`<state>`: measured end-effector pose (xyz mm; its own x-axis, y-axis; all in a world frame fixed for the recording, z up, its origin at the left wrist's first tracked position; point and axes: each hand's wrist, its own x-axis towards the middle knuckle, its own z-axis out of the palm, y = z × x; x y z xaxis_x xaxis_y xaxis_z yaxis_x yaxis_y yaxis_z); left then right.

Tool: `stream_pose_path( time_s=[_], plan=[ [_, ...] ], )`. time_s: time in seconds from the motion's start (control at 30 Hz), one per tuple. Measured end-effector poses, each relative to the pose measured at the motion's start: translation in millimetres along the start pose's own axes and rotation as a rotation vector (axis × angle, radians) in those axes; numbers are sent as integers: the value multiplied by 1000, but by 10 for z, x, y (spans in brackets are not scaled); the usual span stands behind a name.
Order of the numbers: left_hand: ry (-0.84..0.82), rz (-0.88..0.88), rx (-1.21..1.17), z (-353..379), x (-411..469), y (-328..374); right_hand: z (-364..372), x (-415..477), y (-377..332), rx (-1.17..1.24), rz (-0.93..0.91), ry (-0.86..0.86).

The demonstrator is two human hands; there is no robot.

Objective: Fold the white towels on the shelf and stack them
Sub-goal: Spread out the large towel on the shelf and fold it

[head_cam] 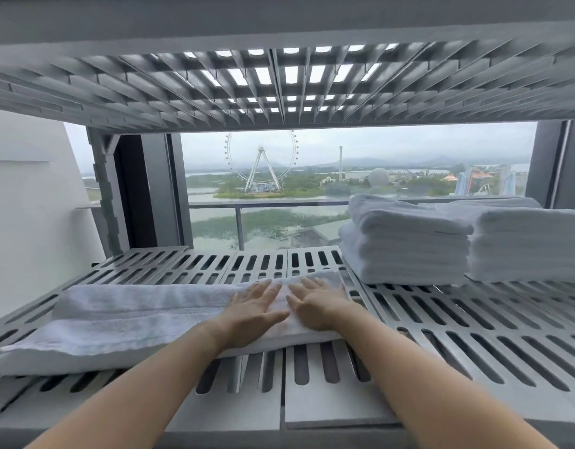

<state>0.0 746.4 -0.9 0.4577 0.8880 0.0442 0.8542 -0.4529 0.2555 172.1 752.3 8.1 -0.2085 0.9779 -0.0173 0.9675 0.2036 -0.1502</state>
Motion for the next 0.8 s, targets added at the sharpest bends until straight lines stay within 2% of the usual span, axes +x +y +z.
stream_pose_path(
  time_s=[0.07,0.17,0.3,0.53,0.63,0.8],
  plan=[
    [13,45,-9,-38,-44,-1,19,86,115,12,-19,-3],
    [-21,102,113,-43,-107,53,-103,123,174,126,-118,6],
    [-27,85,132,-26,-90,133,-333,27,462,357,-113,143],
    [0,49,153,-59,-79,127,-586,-270,845,158,-302,240],
    [46,42,72,-66,-76,171,-632,-356,914,62,-381,247],
    [176,176,8,-32,22,490,-599,-369,982,-5,-389,191]
  ],
)
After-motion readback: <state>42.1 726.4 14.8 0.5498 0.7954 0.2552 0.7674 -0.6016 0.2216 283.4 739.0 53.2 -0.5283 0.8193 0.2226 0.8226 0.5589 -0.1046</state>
